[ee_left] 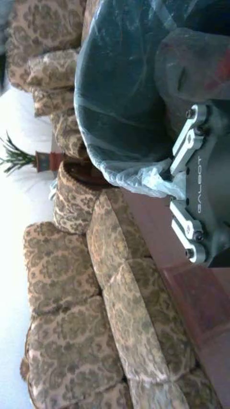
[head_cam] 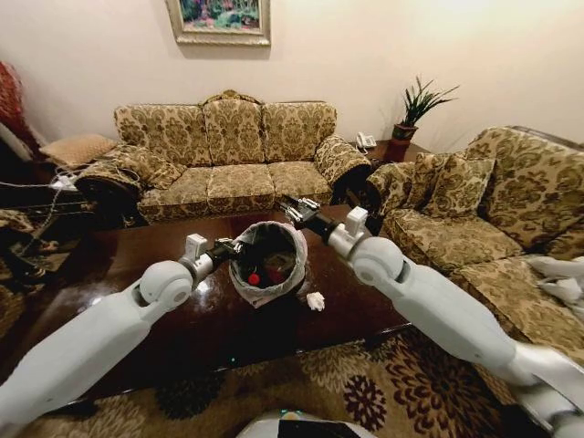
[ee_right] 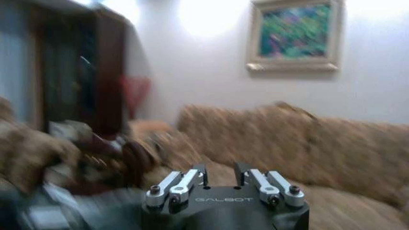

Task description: Move to the front of the table and place the trash on the table into the trash bin.

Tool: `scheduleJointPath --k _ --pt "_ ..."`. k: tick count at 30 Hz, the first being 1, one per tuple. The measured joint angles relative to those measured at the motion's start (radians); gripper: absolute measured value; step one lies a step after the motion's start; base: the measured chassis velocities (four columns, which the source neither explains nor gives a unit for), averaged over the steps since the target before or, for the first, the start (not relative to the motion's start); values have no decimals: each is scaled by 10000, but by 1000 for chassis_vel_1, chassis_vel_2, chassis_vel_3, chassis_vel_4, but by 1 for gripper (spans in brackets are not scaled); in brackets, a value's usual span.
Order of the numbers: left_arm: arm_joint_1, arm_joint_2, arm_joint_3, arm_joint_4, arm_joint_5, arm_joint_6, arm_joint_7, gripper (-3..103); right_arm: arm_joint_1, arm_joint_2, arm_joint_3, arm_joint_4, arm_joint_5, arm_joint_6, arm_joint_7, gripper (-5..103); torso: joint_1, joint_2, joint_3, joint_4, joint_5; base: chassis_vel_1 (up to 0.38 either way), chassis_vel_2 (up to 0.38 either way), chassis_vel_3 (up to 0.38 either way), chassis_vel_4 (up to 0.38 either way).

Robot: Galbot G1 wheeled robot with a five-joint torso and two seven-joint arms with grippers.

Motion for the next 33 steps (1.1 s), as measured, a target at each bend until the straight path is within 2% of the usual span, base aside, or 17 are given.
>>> scheduleJointPath --k 1,2,3,5,8,9,10,12,13,14,17,21,22,23,25,28,33 --pt "0 0 0 0 0 0 0 2 0 0 0 0 0 0 0 28 0 0 0 0 0 0 0 0 0" --pt "283 62 -482 3 12 0 11 2 -440 -375 188 -5 -41 2 -91 24 1 0 1 -19 1 0 0 0 0" --pt "637 106 -1041 42 77 -9 -2 2 -833 -626 376 -55 -118 43 -298 21 1 0 0 -10 9 0 0 0 0" --pt "761 121 -1288 160 143 -32 -15 2 -1231 -816 538 -89 -210 112 -451 19 -1 1 -3 -5 15 0 0 0 0" --pt "401 90 -1372 592 99 89 6 2 -2810 -1025 1046 -294 -662 329 -781 35 -4 1 -2 0 -4 0 0 0 0" --pt "401 90 -1372 592 99 89 6 2 -2810 -1025 1046 -294 -662 329 -781 35 -4 1 -2 0 -4 0 0 0 0" --pt "258 89 -1355 652 88 137 -21 2 -3400 -947 1167 -463 -892 406 -836 40 -3 1 -3 1 -5 0 0 0 0" --pt "133 107 -1340 657 54 230 -65 2 -4415 -635 1191 -1012 -1437 630 -925 40 0 1 -1 -3 7 0 0 0 0" --pt "142 126 -1356 616 45 277 -75 2 -4735 -466 1202 -1279 -1646 763 -954 51 2 0 0 -5 2 0 0 0 0" --pt "142 126 -1356 616 45 277 -75 2 -4735 -466 1202 -1279 -1646 763 -954 51 2 0 0 -5 2 0 0 0 0" --pt "319 171 -1479 427 43 317 -146 2 -5656 349 1202 -2290 -2337 1287 -1051 68 0 1 -1 -5 9 0 0 0 0" --pt "468 119 -1562 341 48 305 -212 2 -6043 1098 1170 -3110 -2692 1960 -1380 73 -4 2 -3 -3 -2 0 0 0 0" --pt "468 119 -1562 341 48 305 -212 2 -6043 1098 1170 -3110 -2692 1960 -1380 73 -4 2 -3 -3 -2 0 0 0 0" --pt "494 92 -1563 336 58 305 -237 2 -6071 1400 1153 -3444 -2795 2240 -1582 84 -3 2 -2 -2 -2 0 0 0 0" --pt "518 41 -1563 316 65 297 -267 2 -6018 1785 1115 -3979 -2962 2614 -1882 91 -2 2 -2 0 0 0 0 0 0" --pt "564 14 -1549 284 67 270 -302 2 -5896 2090 1067 -4428 -3085 2891 -2094 95 0 2 -1 -2 2 0 0 0 0" --pt "651 14 -1528 221 75 265 -307 2 -5627 2473 1013 -5067 -3147 3082 -2259 91 -2 2 -2 -1 1 0 0 0 0"
